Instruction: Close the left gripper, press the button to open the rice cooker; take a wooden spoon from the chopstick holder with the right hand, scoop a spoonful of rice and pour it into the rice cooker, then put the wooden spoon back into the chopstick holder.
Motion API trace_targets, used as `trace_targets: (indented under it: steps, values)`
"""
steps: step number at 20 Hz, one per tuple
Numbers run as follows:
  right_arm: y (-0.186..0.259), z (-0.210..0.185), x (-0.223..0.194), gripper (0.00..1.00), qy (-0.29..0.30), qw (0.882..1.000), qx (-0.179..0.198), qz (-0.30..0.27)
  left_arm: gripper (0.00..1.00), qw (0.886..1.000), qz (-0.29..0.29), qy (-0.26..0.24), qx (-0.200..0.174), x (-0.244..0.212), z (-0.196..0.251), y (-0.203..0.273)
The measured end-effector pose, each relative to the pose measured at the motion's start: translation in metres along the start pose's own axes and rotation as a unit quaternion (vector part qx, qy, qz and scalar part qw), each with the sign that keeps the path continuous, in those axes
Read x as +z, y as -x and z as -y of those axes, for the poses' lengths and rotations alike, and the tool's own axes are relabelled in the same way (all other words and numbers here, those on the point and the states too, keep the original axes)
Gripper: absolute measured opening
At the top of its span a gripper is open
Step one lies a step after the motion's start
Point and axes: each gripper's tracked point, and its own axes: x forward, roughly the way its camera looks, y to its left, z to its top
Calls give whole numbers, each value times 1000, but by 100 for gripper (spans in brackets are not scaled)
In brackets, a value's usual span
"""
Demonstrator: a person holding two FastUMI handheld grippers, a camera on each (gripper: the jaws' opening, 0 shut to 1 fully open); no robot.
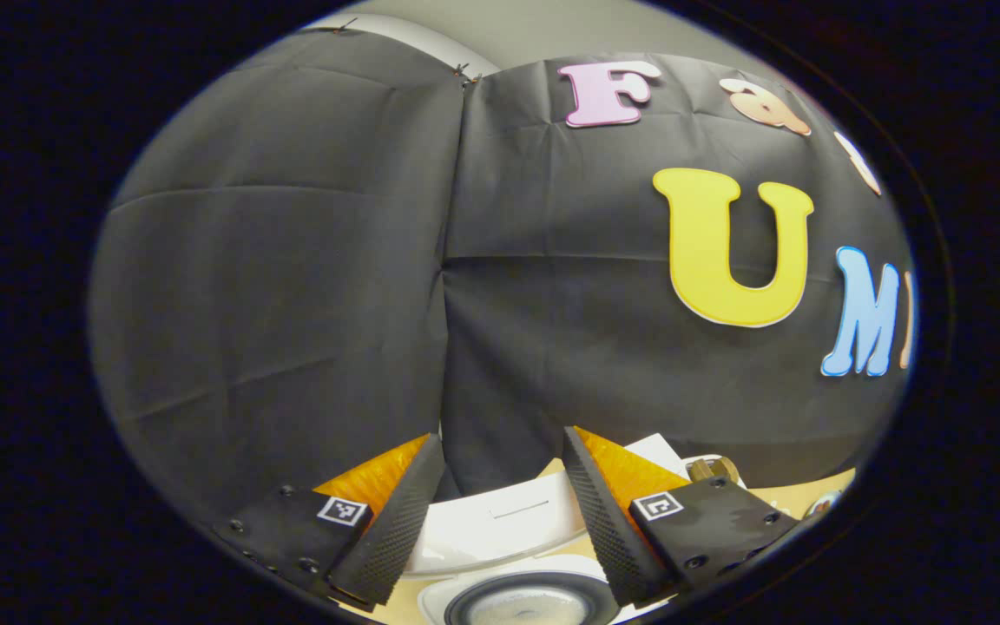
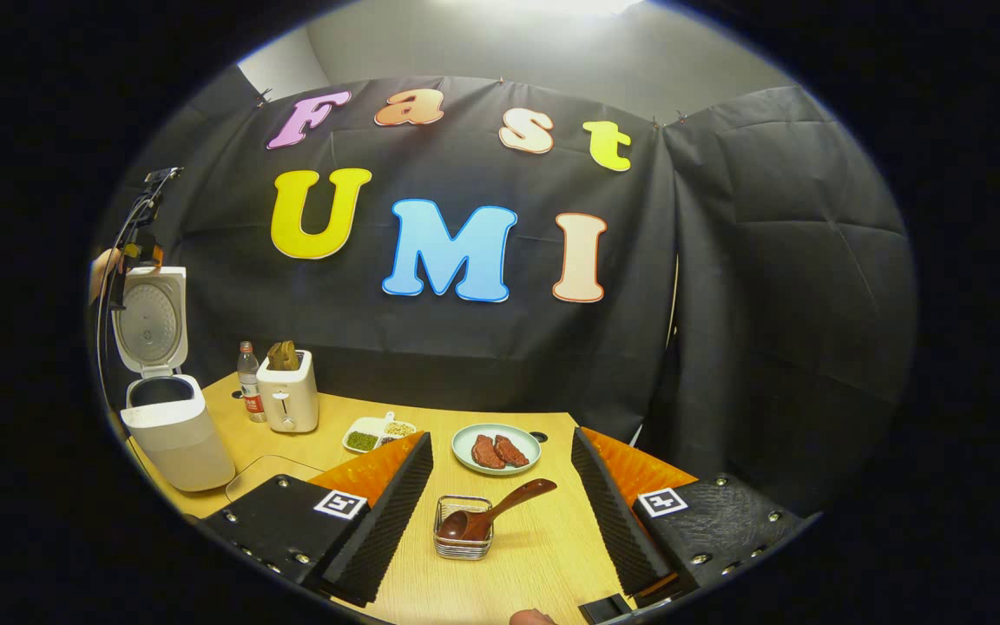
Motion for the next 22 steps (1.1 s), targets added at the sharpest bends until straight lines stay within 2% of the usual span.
trace_targets:
  steps: [4,15,22]
  values:
    - [-1,6,-8,98,-16,1000,11,-9,95,1000,-10,4,-7,-8,7,21]
    - [-1,25,-14,98,-7,999,40,-8,95,998,-46,15,-38,-51,43,82]
    - [-2,38,-14,98,-5,998,56,-6,95,995,-85,-2,-59,-130,79,117]
